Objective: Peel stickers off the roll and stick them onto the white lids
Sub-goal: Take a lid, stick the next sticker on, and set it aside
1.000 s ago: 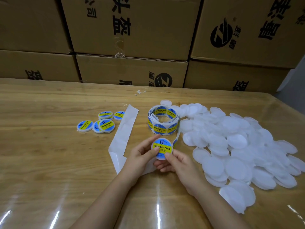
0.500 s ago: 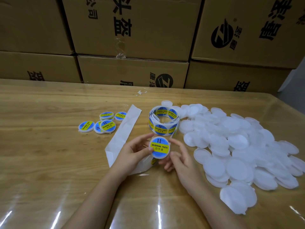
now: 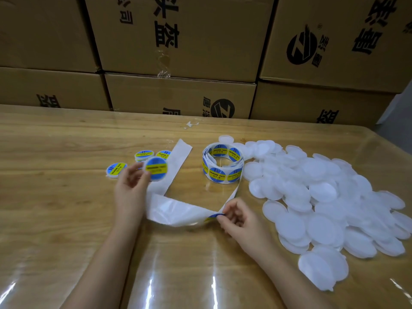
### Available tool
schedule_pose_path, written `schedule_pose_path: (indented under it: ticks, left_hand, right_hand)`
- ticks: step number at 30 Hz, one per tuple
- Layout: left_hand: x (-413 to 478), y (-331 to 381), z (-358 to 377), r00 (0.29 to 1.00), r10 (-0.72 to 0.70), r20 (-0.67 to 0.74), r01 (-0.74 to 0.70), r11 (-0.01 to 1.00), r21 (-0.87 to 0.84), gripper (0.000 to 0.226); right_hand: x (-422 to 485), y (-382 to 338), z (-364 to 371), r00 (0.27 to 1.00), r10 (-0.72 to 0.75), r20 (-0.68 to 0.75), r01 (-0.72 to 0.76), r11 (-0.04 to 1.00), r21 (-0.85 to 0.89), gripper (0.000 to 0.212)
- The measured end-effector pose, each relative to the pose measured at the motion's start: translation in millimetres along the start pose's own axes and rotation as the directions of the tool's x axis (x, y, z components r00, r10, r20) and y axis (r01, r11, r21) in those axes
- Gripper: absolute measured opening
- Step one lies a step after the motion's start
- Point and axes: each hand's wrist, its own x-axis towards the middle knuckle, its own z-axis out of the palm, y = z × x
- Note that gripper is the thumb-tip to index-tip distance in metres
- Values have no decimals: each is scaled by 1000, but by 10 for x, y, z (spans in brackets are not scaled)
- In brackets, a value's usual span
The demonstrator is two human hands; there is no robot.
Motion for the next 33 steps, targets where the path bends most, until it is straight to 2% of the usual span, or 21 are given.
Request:
schedule_pose_path:
  ticks: [3,6,11,14,17,20,25,29,33]
  left_hand:
    - [131,-122,-189,976,-40,-214,82,979,189,14]
    - [161,-218,-289,959,-65,-275,166,918,359,12]
    - [126,-222,-274,983,-8,-183,126,755,643,25]
    - [93,-183,-259,990,49,-130,62,679,731,22]
    - [26,-139,-190,993,119,27,-90,563,822,15]
    - [-42,-118,-127,975,134,179,-217,385,897,20]
    - [-51,-159,-113,969,96,228,-243,214,946,27]
    - [-55,-203,-101,972,43,229,-233,188,954,41]
    - [-42,-212,-115,969,26,246,-245,221,944,40]
  right_hand:
    - [-3,12,-17,1000,-18,10,19,1000,-21,19]
    - [-6,36,-32,1000,-27,-11,27,999,-41,32]
    - [42,88,-64,989,11,-145,-7,1000,25,47]
    - [86,141,-68,962,63,-267,-53,998,46,40]
    - [118,194,-72,930,95,-356,-93,995,23,30]
    - [132,212,-73,922,97,-376,-97,995,18,27]
    - [137,217,-70,923,124,-363,-125,992,21,26]
    - [135,210,-69,926,131,-355,-132,991,21,28]
    - [134,204,-73,926,130,-354,-138,990,4,31]
